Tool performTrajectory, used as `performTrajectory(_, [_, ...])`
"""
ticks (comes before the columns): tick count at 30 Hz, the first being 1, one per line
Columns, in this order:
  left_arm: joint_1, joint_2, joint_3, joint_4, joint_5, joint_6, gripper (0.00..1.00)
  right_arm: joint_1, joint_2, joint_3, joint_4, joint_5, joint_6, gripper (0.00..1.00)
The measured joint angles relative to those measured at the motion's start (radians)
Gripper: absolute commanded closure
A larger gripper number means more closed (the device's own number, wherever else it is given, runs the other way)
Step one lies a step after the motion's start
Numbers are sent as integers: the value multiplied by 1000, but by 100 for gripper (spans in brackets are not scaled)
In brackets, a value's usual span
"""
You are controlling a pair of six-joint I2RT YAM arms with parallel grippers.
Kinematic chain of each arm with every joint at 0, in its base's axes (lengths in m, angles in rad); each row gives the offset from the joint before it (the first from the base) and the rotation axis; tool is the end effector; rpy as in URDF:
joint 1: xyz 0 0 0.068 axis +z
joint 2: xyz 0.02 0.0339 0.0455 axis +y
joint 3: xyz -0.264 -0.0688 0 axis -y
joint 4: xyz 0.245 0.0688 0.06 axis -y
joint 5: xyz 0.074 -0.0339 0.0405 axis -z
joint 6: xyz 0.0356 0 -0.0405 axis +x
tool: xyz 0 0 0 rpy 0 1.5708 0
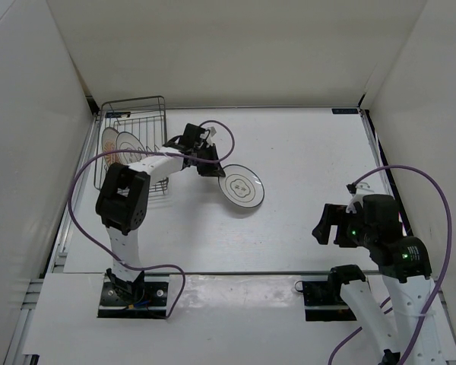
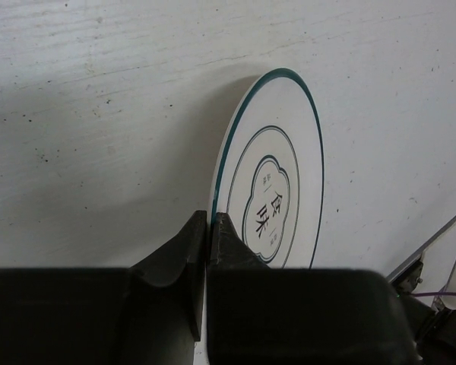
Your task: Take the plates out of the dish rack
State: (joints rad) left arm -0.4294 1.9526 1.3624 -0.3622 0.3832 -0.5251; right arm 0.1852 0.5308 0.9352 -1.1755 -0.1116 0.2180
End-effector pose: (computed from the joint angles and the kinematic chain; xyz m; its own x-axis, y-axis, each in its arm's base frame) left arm 0.3739 -0.1859 0.1848 -0.9334 -0.0840 -0.3489 0.1333 0.8216 -0.5542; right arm 0.0704 0.0172 0.3225 -0.7254 0.0828 -0.6834 -0.1072 0.9671 0.2309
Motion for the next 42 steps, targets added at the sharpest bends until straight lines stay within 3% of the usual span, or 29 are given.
performTrajectory(11, [-10, 6, 45, -65, -36, 35, 71, 0, -4, -16, -4, 0, 11, 10])
performTrajectory(14, [-10, 6, 45, -93, -61, 47, 71, 0, -4, -17, -4, 0, 11, 10])
performTrajectory(27, [-10, 29, 52, -169, -117, 84, 50, -1, -7, -20, -4, 0, 11, 10])
performTrajectory(32, [-10, 32, 69, -206, -142, 99, 47, -1, -7, -34, -4, 0, 11, 10])
performTrajectory(38, [-10, 32, 125, -271, -177, 126, 43, -1, -7, -34, -4, 0, 11, 10])
performTrajectory(42, [-3, 29, 240, -392, -241, 170, 41, -1, -7, -34, -4, -5, 11, 10])
